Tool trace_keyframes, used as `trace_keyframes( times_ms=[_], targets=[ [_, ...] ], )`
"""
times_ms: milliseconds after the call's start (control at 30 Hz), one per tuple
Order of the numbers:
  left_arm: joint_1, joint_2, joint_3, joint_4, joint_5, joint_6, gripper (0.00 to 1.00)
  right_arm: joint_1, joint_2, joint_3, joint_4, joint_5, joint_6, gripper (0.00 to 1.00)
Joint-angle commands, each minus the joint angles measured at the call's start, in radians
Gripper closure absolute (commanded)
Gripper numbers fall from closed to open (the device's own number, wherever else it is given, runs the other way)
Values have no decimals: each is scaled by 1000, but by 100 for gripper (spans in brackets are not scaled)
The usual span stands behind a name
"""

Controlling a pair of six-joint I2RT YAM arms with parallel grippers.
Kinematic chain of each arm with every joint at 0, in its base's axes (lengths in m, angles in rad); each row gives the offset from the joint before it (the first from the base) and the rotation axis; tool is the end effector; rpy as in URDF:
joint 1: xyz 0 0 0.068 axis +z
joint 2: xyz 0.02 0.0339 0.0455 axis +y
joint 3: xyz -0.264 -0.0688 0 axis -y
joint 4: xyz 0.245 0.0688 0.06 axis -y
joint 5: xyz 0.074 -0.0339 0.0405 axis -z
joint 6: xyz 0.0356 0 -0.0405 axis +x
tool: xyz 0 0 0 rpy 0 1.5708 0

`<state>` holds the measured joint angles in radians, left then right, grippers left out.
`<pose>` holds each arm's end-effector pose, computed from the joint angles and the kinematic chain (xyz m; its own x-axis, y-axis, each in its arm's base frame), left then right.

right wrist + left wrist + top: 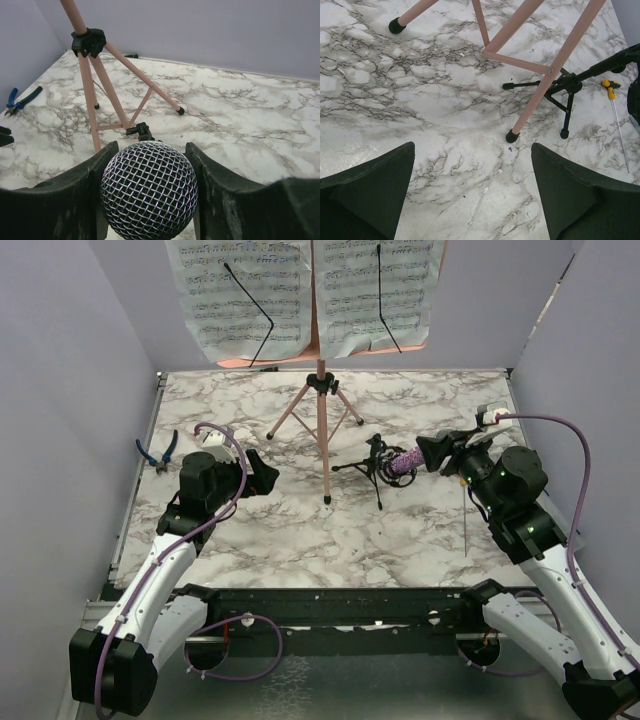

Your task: Set up the instrument practice props

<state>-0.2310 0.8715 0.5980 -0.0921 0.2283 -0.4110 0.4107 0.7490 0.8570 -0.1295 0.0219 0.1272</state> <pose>0.1964 -0.0545 0.2683 -0.4903 -0.2845 -0.8238 0.2540 0.8576 -0.4473 0.1592 0.0685 0.3770 -0.0676 0.1089 -0.9918 -0.3735 0.9190 0.1264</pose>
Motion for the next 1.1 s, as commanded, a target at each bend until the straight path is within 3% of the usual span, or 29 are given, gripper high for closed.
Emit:
trace_keyframes(
  times_ms=[0, 533, 1067],
  targets=[
    [7, 2, -9, 20, 32, -8, 1, -1, -18, -2, 57, 25, -43, 99],
    [12, 8, -9, 24, 46, -11, 1, -1, -7, -87, 180, -79, -74, 100],
    [16, 13, -13, 35, 62, -18, 1, -1, 35, -247, 263, -83, -30, 99]
  ],
)
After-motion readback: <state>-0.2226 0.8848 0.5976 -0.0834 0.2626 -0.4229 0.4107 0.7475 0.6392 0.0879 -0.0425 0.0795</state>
